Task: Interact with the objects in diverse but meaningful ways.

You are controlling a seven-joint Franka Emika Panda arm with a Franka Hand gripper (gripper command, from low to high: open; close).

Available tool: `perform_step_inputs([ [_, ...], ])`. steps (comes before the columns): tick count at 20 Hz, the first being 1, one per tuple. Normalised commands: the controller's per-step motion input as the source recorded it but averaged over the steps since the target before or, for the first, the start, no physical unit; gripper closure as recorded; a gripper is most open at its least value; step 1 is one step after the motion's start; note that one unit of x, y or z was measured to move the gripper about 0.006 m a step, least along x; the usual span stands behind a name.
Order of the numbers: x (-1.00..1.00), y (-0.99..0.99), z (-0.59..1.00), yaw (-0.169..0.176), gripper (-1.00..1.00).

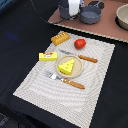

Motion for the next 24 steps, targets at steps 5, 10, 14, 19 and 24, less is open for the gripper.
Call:
perform_step_inputs([
  [5,0.0,0.04,-0.16,0.03,-1.0],
  [10,0.0,0.04,0.0,0.037,1.0],
  [14,0.02,0.04,0.0,0.036,1.0],
  [19,0.03,0.05,-0.01,0.036,1.0],
  [24,0.07,0.02,-0.01,0.034,1.0],
])
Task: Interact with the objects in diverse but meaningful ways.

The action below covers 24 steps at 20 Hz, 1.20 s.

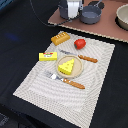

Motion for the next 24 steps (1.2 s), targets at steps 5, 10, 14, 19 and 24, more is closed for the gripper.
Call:
perform_step_inputs([
  [5,0.05,0.02,-0.01,0.03,1.0],
  [10,0.12,0.02,0.0,0.038,1.0],
  [14,0.03,0.04,0.0,0.094,1.0],
  [19,-0.28,0.0,-0.03,0.193,1.0],
  [24,-0.6,0.0,-0.18,0.237,1.0],
])
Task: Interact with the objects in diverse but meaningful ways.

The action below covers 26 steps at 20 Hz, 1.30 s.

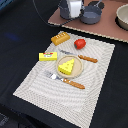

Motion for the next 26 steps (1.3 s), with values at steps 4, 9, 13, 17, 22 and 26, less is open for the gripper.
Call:
perform_step_inputs([
  [4,-0.87,0.0,-0.03,0.142,1.0],
  [9,-0.71,-0.2,0.25,0.057,1.0],
  [13,-0.52,-0.51,0.29,0.016,1.0],
  [17,-0.37,-0.73,0.2,0.0,1.0],
  [22,-0.13,-0.88,0.17,0.0,1.0],
  [26,0.0,-0.93,0.14,0.0,1.0],
])
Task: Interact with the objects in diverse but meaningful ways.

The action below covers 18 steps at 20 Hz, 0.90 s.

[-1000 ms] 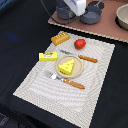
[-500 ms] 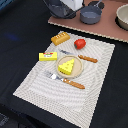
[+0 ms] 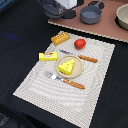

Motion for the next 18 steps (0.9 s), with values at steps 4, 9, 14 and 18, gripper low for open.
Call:
perform_step_inputs([
  [4,0.04,-0.94,0.19,0.0,1.0],
  [9,0.1,-0.93,0.29,0.0,1.0],
  [14,0.06,-0.9,0.36,0.0,1.0],
  [18,0.05,-0.87,0.4,0.0,1.0],
])
